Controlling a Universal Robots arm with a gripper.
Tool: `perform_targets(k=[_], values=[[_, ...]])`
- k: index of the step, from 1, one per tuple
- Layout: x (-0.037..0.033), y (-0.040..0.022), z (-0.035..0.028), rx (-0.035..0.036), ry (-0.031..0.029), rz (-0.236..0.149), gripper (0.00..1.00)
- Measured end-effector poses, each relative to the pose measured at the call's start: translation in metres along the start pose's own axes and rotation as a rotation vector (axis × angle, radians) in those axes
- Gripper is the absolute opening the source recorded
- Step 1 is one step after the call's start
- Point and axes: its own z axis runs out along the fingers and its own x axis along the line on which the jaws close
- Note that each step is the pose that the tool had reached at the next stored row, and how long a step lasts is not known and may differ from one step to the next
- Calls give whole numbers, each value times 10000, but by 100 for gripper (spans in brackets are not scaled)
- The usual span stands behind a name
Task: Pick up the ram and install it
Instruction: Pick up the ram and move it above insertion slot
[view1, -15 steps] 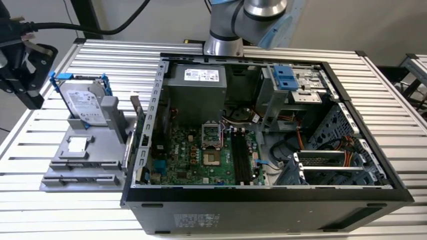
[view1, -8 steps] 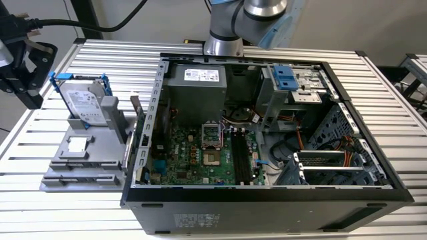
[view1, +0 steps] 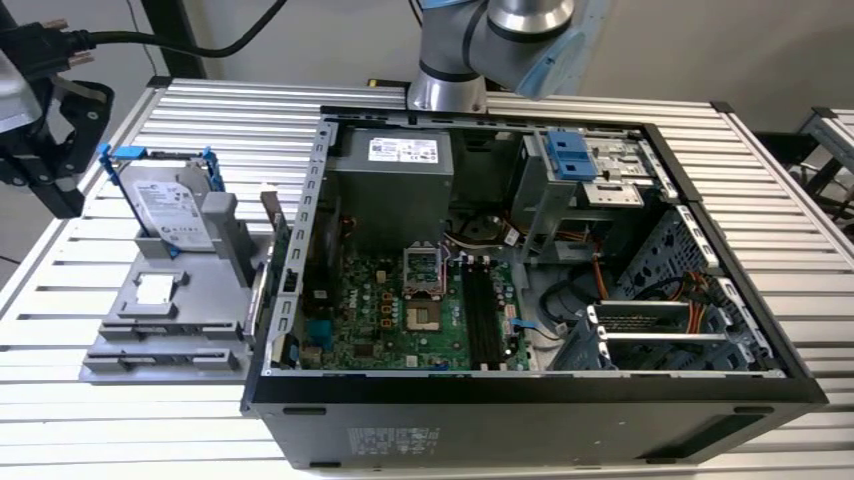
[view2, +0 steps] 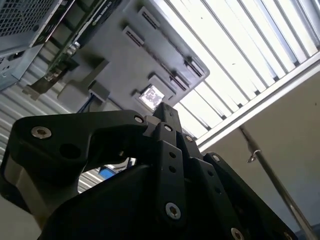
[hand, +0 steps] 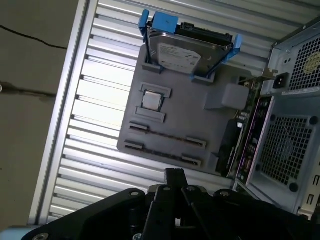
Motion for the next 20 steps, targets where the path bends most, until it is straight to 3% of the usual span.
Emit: perform_targets(k=[20], values=[[0, 0, -2, -25, 117, -2424, 0]])
